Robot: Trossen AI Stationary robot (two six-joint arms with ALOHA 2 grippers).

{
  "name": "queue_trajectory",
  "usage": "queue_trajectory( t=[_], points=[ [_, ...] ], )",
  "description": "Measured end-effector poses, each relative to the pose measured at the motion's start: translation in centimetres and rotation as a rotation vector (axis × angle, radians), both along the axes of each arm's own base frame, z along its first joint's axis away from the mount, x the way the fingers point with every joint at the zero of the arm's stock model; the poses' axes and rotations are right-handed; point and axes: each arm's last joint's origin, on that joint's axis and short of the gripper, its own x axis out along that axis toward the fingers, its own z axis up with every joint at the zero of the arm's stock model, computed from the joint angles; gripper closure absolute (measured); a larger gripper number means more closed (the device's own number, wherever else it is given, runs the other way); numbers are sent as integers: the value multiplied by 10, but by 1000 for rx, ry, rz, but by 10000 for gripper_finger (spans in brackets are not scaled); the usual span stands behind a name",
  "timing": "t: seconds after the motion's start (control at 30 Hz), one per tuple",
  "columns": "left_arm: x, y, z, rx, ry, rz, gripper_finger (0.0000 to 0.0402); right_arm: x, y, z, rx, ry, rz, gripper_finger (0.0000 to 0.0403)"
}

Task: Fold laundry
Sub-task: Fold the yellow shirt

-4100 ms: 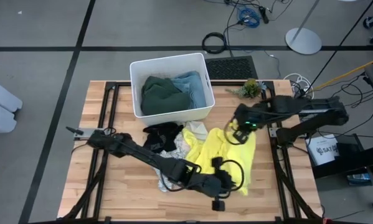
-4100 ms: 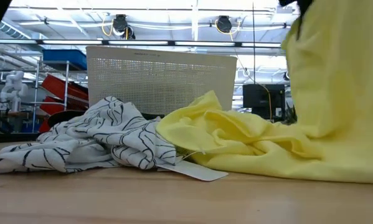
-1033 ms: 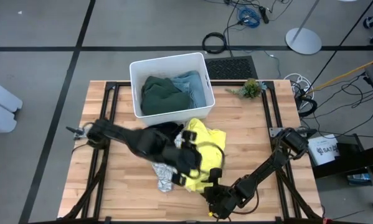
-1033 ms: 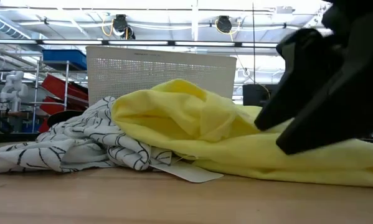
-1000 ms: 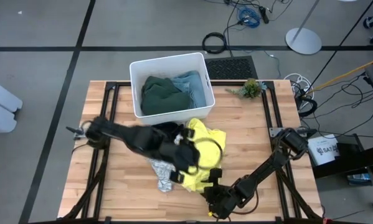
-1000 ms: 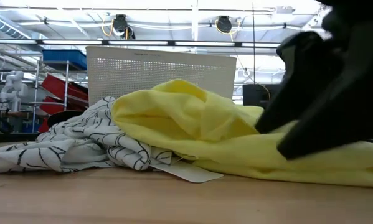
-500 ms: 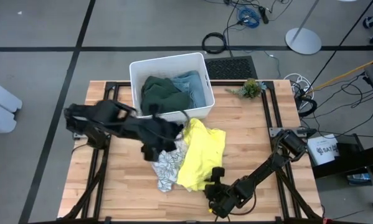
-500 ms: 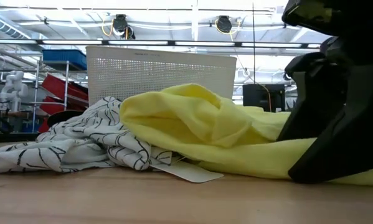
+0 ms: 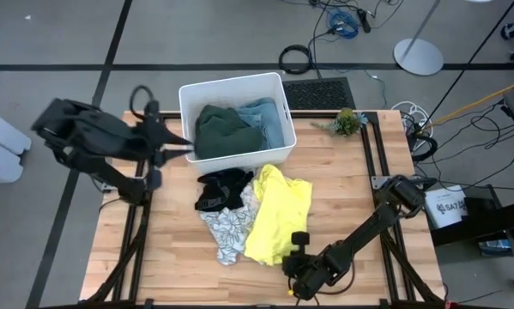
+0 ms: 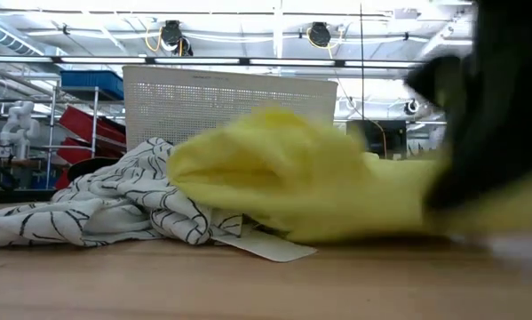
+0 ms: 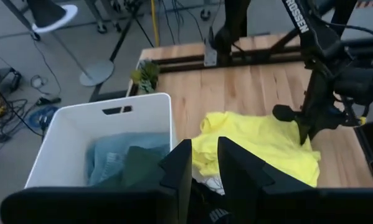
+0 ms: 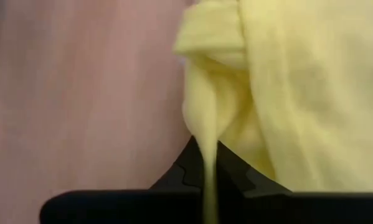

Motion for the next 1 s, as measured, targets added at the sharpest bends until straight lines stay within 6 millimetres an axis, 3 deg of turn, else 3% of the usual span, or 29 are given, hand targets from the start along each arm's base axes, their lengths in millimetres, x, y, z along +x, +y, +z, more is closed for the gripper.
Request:
queue_trajectory(
  t=[0.13,0.37,0.53,0.77,1.0],
  points=[
    [-13,5,5,4,-32,-7,316,0,-7,40,90,-60,-34,400],
    [-24,8,19,20,-165,-66,316,-6,-29,82,248,-35,-96,401],
    [-28,9,12,24,-147,-60,316,-16,-50,110,297,-48,-179,402],
    [-26,12,-38,19,-180,-30,316,-24,-95,141,345,-82,-414,402],
    [-39,14,-111,-92,-334,-89,316,-24,-147,136,218,50,-617,403]
  ],
)
